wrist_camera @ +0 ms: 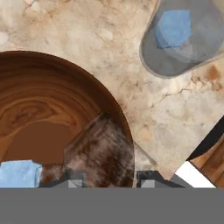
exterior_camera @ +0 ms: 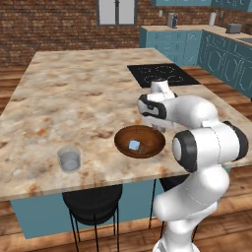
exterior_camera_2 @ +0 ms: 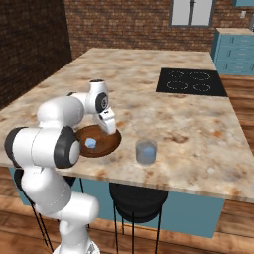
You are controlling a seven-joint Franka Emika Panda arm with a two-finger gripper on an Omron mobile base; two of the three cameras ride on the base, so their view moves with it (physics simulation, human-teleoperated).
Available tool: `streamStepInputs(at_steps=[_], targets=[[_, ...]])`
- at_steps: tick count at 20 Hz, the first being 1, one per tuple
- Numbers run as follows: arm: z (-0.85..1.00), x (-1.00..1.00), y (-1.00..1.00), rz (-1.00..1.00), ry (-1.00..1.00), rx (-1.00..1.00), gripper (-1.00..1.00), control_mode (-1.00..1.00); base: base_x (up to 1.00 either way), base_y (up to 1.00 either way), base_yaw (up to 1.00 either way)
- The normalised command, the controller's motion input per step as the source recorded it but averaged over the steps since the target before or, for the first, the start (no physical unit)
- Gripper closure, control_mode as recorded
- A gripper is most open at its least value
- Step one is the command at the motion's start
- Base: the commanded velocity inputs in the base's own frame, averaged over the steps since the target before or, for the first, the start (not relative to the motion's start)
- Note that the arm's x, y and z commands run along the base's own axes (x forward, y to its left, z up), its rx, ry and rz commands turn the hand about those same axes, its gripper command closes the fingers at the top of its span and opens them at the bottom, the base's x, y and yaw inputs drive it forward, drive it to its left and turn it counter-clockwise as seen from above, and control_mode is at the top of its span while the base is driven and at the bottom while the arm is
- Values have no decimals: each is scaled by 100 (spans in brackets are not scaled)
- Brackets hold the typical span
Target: There are four ice cubes in the ice bowl. Place two ice cubes in each glass of water.
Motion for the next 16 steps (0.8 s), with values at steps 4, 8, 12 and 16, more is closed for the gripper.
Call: streamStepInputs(at_steps=[4, 8, 12, 16], targets=[[19, -5, -84, 18, -8, 8, 100, -100, 0, 0, 0], [0, 0, -81, 22, -10, 14, 100, -100, 0, 0, 0], [2, 0, -91, 26, -4, 18, 100, -100, 0, 0, 0], [0, 0, -58, 23, 0, 14, 100, -100, 0, 0, 0]])
